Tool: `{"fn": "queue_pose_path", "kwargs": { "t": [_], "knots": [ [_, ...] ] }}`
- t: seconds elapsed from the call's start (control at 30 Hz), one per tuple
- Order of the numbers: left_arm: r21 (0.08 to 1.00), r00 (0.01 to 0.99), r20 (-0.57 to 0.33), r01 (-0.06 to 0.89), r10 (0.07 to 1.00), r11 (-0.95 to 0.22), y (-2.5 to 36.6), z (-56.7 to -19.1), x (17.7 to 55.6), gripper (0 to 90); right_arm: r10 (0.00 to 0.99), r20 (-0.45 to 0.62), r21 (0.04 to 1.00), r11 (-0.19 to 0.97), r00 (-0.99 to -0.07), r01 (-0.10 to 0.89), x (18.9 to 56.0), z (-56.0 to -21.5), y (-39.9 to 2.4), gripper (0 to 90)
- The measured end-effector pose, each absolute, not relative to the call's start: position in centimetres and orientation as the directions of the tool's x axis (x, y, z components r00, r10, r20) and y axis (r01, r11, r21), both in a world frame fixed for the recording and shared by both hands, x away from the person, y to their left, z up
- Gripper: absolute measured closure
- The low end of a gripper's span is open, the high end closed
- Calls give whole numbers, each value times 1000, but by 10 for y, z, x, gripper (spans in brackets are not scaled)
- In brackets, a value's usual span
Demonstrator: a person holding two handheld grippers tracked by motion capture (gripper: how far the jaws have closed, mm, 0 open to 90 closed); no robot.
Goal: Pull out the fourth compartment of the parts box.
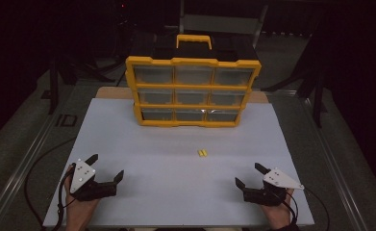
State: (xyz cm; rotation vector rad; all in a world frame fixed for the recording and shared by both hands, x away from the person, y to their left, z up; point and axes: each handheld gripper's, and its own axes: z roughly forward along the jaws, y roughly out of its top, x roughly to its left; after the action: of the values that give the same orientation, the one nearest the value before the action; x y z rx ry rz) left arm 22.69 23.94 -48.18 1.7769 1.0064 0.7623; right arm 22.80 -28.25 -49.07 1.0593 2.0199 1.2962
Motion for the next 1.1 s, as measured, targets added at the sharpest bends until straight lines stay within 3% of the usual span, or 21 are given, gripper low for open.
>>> {"fn": "queue_pose_path", "kwargs": {
  "t": [0.57,0.7,1.1],
  "knots": [
    [915,473,107,297,875,-273,234,-482,227,1,826,2,911,232,-563,342,232,-494,-281,92],
    [911,475,117,299,872,-286,230,-480,231,0,816,64,915,182,-575,360,234,-494,-279,91],
    [909,494,123,291,861,-297,221,-467,240,0,819,-9,905,250,-573,343,232,-494,-271,88]
  ]
}}
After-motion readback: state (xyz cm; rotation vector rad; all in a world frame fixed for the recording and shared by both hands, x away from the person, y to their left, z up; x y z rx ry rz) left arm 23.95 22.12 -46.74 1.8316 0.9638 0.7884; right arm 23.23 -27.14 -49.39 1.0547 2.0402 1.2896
